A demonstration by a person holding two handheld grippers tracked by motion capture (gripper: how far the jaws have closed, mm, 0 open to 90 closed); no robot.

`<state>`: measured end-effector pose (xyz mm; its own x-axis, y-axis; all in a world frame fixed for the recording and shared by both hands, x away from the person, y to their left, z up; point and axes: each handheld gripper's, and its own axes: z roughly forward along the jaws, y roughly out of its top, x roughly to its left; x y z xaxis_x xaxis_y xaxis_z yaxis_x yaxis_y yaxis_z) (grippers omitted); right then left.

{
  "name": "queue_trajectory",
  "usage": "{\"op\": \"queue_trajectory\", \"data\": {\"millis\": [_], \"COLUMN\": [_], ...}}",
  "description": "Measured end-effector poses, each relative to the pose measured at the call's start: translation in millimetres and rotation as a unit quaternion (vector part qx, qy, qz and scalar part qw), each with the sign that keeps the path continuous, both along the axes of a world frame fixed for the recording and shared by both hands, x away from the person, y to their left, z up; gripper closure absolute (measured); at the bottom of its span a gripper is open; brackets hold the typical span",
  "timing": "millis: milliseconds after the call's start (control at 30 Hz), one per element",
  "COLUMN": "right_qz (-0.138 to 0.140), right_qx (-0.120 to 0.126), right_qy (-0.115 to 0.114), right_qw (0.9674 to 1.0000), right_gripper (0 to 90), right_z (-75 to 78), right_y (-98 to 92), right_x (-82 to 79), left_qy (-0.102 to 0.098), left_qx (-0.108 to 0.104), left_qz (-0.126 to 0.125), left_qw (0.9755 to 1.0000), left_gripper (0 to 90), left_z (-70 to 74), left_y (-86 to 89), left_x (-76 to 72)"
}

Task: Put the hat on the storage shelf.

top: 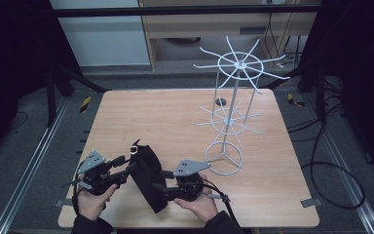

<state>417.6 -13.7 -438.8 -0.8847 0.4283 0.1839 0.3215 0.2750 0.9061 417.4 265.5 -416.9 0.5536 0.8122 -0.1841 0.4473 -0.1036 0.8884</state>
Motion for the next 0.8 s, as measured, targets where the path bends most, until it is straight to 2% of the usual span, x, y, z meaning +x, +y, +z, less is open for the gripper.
{"op": "queue_trajectory", "data": {"millis": [133, 233, 300, 433, 500, 700, 733, 767, 800], "right_qz": [0.014, 0.020, 0.025, 0.022, 0.024, 0.009, 0.006, 0.000, -0.010], "right_qx": [-0.001, 0.001, 0.002, -0.010, -0.013, -0.021, -0.023, -0.022, -0.017], "right_qy": [0.012, 0.019, 0.027, 0.034, 0.032, 0.002, -0.002, -0.008, -0.012], "right_qw": [0.9998, 0.9996, 0.9993, 0.9991, 0.9991, 0.9997, 0.9997, 0.9997, 0.9997], "right_gripper": [50.6, 57.9, 65.7, 88.1, 89.7, 88.4, 85.7, 78.3, 74.5], "right_z": [-5.2, -8.4, -9.4, -10.0, -9.1, -6.6, -6.8, -7.0, -7.0], "right_y": [10.3, 14.5, 16.4, 18.1, 18.3, 29.9, 33.1, 35.9, 38.5], "right_x": [1.0, 2.2, 2.9, 4.1, 3.8, 2.1, 2.7, 3.4, 4.2], "left_qy": [0.002, 0.003, 0.003, 0.001, -0.001, -0.008, -0.009, -0.010, -0.010], "left_qx": [0.001, 0.003, 0.004, 0.003, 0.004, 0.001, 0.000, 0.000, -0.001], "left_qz": [-0.004, -0.005, -0.007, -0.006, -0.004, 0.011, 0.015, 0.019, 0.024], "left_qw": [1.0000, 1.0000, 1.0000, 1.0000, 1.0000, 0.9999, 0.9998, 0.9998, 0.9997], "left_gripper": [41.4, 41.4, 41.4, 41.2, 40.9, 39.5, 39.4, 39.3, 39.3], "left_z": [-1.1, -2.2, -2.3, -1.8, -1.5, 4.5, 5.9, 6.8, 6.9], "left_y": [-0.1, -0.8, -0.7, -0.4, -0.2, 6.8, 9.3, 11.9, 14.6], "left_x": [0.2, 0.4, 0.8, 1.0, 1.2, 1.8, 1.9, 2.1, 2.6]}}
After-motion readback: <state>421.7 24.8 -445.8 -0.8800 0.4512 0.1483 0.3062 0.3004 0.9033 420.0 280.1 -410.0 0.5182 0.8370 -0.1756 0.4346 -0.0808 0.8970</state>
